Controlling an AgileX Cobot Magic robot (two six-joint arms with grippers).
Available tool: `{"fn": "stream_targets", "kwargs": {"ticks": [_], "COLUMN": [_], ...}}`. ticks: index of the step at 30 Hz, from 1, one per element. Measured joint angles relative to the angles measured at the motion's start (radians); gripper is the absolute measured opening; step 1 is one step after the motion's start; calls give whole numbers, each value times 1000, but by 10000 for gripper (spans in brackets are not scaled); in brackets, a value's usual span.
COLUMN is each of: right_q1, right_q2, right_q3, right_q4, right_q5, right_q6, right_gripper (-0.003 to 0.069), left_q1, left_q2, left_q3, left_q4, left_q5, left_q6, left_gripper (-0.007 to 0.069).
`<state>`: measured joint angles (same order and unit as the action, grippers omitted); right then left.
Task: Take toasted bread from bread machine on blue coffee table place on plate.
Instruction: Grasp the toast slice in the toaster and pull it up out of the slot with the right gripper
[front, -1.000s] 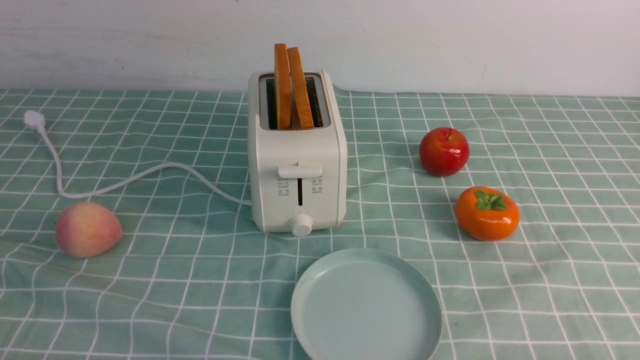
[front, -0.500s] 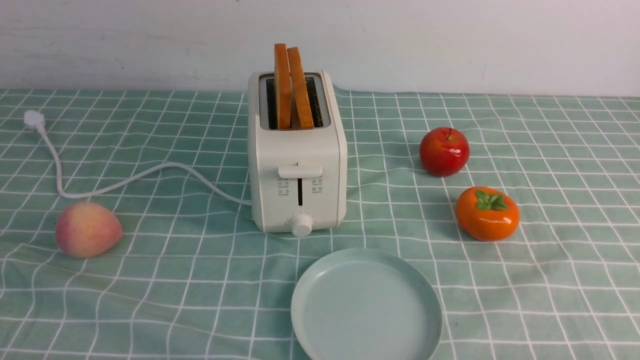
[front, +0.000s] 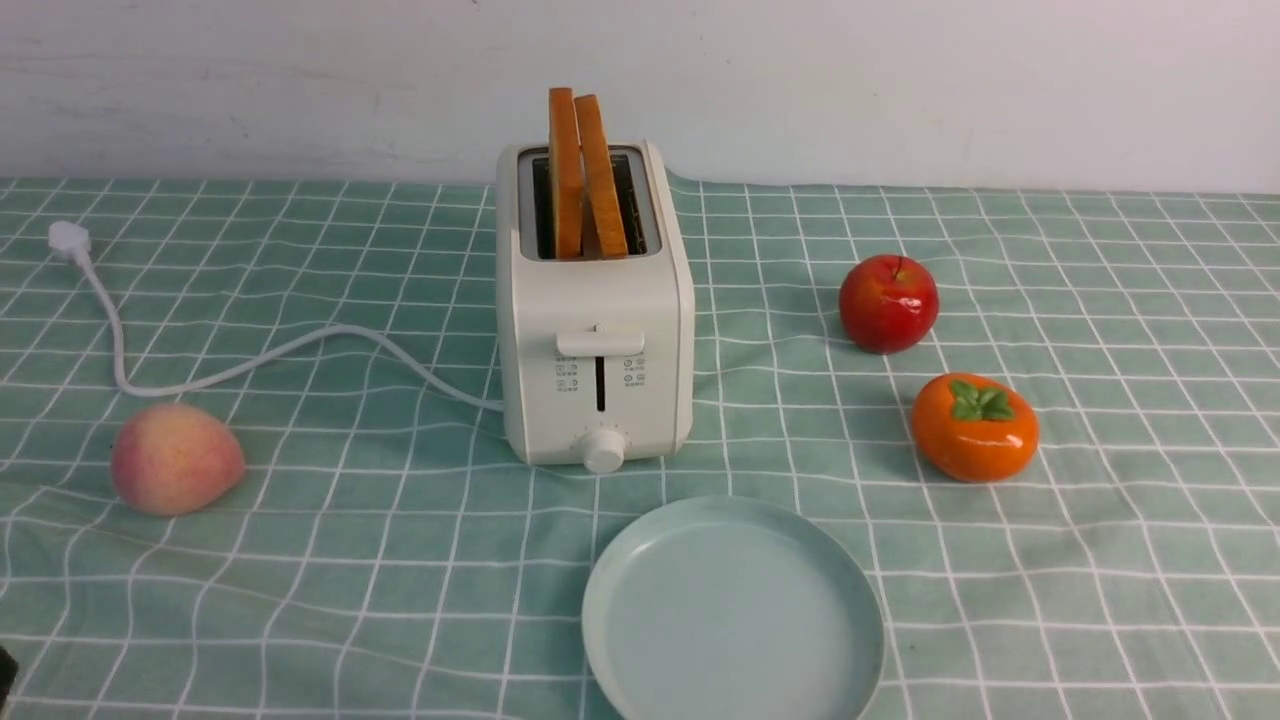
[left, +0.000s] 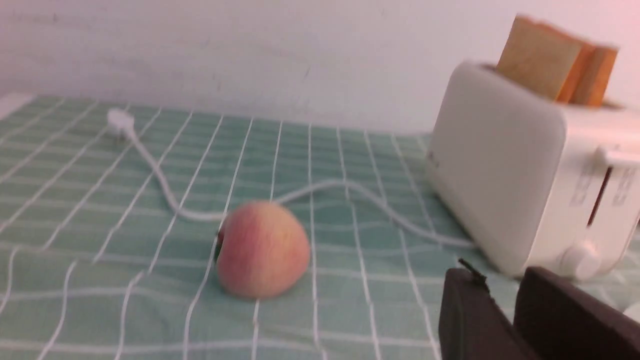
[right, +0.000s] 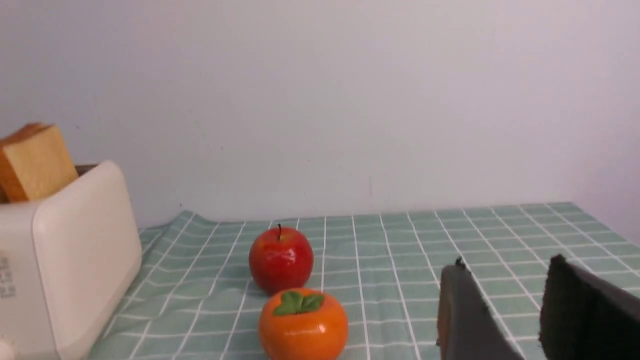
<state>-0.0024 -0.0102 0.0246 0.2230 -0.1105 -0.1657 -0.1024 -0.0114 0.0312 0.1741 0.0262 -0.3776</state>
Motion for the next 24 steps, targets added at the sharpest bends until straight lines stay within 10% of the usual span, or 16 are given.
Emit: {"fn": "stream_targets", "kwargs": {"ticks": [13, 24], "right_q1": [0, 0], "right_q2": [0, 466], "right_q3": [-105, -1030], "right_q4": [104, 100], "right_q5": [-206, 247], "right_q6": [224, 118], "right_gripper": [240, 240], "left_q1": [0, 0], "left_q2": [0, 333], "left_q3": [-25, -817], "left_q4": [-108, -125], "left_q5": [-468, -53], "left_q6": [-201, -158], "left_gripper": [155, 164]}}
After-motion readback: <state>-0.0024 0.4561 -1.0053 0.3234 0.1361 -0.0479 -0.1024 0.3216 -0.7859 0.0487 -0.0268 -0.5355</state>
